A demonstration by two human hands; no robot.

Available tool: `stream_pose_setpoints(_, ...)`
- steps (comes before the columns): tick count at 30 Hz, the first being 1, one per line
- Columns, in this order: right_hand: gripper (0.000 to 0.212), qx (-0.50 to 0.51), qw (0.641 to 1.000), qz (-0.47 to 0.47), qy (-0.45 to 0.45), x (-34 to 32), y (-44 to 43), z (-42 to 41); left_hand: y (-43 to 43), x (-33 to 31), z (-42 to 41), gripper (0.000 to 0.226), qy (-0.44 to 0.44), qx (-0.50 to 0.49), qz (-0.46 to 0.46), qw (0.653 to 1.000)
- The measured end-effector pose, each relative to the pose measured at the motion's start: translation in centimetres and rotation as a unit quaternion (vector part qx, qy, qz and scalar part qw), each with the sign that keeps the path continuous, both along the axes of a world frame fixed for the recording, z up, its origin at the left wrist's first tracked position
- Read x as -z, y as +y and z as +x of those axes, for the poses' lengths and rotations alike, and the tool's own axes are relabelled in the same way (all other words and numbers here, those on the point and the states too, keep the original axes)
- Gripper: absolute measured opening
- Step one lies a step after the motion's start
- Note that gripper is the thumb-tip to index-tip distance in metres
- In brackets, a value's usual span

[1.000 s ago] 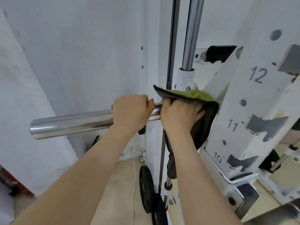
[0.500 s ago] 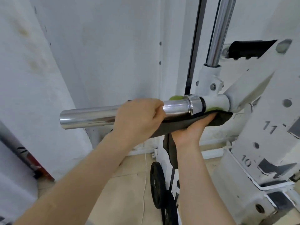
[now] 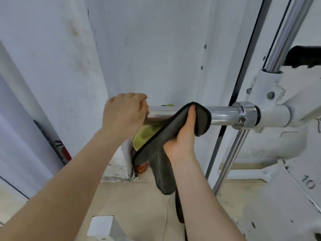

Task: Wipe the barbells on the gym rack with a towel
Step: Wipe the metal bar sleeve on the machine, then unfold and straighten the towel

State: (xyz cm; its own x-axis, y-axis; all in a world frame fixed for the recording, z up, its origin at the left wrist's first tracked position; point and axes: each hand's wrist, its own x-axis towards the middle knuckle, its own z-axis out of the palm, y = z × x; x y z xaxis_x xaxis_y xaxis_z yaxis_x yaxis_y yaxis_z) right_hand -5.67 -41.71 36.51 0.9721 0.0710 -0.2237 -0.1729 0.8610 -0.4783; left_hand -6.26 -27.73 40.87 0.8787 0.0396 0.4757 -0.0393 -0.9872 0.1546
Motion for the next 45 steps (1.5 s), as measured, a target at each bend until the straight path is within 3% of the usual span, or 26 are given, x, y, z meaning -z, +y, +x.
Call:
stream_pose_setpoints(3, 0.037, 0.131, 0.991, 0.006, 0.025, -1.5, -5.5, 1.2, 2.7, 1.2, -0.2, 0.029, 0.0, -0.005, -0.015, 1.0)
stream_pose_setpoints(7, 0.038, 0.225, 0.971, 0.006, 0.08, -2.2, -5.1, 2.5, 2.7, 2.1, -0.2, 0.036, 0.003, 0.063, -0.138, 0.988)
stream_pose_setpoints(10, 0.036, 0.194, 0.977, 0.001, 0.088, -2.2, 0.9, 1.8, 3.8, 2.2, -1.1, 0.034, 0.012, 0.116, -0.257, 0.959)
stream_pose_setpoints(13, 0.025, 0.135, 0.986, -0.014, 0.101, -2.6, 7.7, 0.0, 4.3, 1.4, -2.7, 0.037, 0.056, 0.127, -0.429, 0.893)
stream_pose_setpoints(15, 0.028, 0.076, 0.995, -0.043, 0.052, -2.4, 12.1, -1.3, 4.9, 1.0, -3.6, 0.038, 0.074, 0.137, -0.454, 0.877)
stream_pose_setpoints(17, 0.029, -0.012, 0.985, -0.164, -0.047, -1.6, 15.4, -2.4, 5.9, 1.0, -4.5, 0.028, 0.078, 0.15, -0.451, 0.877)
stream_pose_setpoints(20, 0.044, -0.159, 0.97, -0.182, -0.03, -1.0, 19.1, -3.9, 9.0, 1.9, -6.0, 0.014, 0.06, 0.095, -0.44, 0.891)
stream_pose_setpoints(24, 0.027, -0.257, 0.903, -0.325, -0.113, -1.7, 20.9, -7.3, 14.4, 2.6, -10.2, 0.04, 0.026, 0.024, -0.497, 0.867)
stream_pose_setpoints(27, 0.018, -0.315, 0.82, -0.446, -0.17, -2.4, 21.1, -7.4, 17.2, 2.2, -12.8, 0.032, -0.048, -0.015, -0.499, 0.865)
stream_pose_setpoints(29, 0.011, -0.326, 0.795, -0.466, -0.213, -2.8, 20.1, -7.3, 18.8, 2.4, -14.2, 0.036, -0.07, -0.013, -0.504, 0.861)
stream_pose_setpoints(31, 0.015, -0.363, 0.797, -0.42, -0.238, -3.4, 18.2, -7.6, 19.6, 3.0, -15.5, 0.048, -0.006, 0.042, -0.547, 0.836)
stream_pose_setpoints(34, 0.022, -0.413, 0.791, -0.363, -0.267, -4.4, 16.1, -9.0, 19.2, 3.8, -17.1, 0.041, 0.143, 0.142, -0.634, 0.747)
stream_pose_setpoints(37, 0.02, -0.432, 0.772, -0.375, -0.277, -4.3, 14.4, -10.7, 18.3, 4.8, -18.4, 0.025, 0.168, 0.177, -0.62, 0.745)
stream_pose_setpoints(39, 0.024, -0.432, 0.773, -0.383, -0.265, -3.9, 13.1, -11.5, 17.9, 5.5, -19.1, 0.025, 0.158, 0.178, -0.651, 0.721)
stream_pose_setpoints(42, 0.026, -0.376, 0.799, -0.407, -0.233, -2.6, 12.6, -12.2, 16.8, 7.0, -20.0, 0.037, 0.184, 0.165, -0.702, 0.668)
stream_pose_setpoints(45, 0.009, -0.276, 0.826, -0.446, -0.207, -1.8, 13.0, -13.6, 14.7, 8.2, -21.3, 0.041, 0.264, 0.137, -0.703, 0.646)
